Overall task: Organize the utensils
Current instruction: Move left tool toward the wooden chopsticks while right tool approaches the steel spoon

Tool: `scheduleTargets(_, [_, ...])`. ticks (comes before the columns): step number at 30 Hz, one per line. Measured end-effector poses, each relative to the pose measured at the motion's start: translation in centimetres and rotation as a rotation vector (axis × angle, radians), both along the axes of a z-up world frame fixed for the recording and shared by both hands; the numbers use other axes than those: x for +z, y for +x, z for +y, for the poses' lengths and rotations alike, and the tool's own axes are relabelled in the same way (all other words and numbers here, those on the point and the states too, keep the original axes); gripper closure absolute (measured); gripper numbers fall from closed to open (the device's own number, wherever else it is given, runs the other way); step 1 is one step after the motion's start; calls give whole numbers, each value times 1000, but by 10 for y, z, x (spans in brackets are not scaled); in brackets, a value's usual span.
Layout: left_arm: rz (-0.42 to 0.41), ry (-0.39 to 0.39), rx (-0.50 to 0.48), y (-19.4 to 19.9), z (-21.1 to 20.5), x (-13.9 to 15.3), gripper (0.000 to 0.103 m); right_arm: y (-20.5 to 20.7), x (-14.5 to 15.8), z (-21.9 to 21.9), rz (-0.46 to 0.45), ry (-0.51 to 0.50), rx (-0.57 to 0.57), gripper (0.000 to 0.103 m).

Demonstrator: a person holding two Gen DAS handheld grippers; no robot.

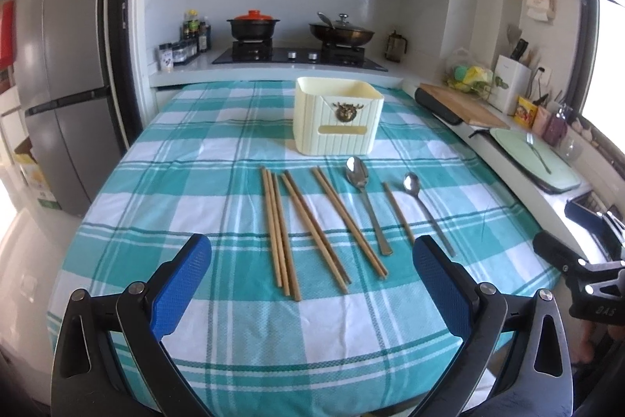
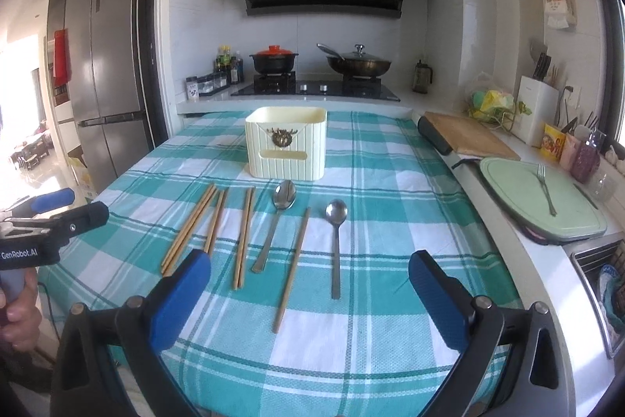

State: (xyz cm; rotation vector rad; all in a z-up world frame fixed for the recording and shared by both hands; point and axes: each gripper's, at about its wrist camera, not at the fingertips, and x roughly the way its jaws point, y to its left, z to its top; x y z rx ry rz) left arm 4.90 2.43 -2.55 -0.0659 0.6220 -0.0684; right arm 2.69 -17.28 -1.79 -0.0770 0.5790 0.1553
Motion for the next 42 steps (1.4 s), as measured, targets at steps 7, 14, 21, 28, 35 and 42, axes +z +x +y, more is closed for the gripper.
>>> scheduleTargets(7, [49,12,33,14,11,-12,0,0,-6,1,-29,-47,-16,0])
scheduleTargets(14, [121,-9,101,32,33,-35,0,22,-23,-8,47,-18,-23,0])
scheduleTargets(21, [186,-3,105,57,41,-54,0,44,-39,-23,92,17,-42,0])
scheduleTargets(28, [233,2,101,82,43,-72,0,65,-57,-32,134,9,-49,0])
scheduleTargets(35, [285,4,129,105,53,-95,1,90,-84,-28,225,-14,-28,8])
scheduleTargets(42, [291,18,156,131,57,-106,1,106,-94,-22,254,-8,-15,12])
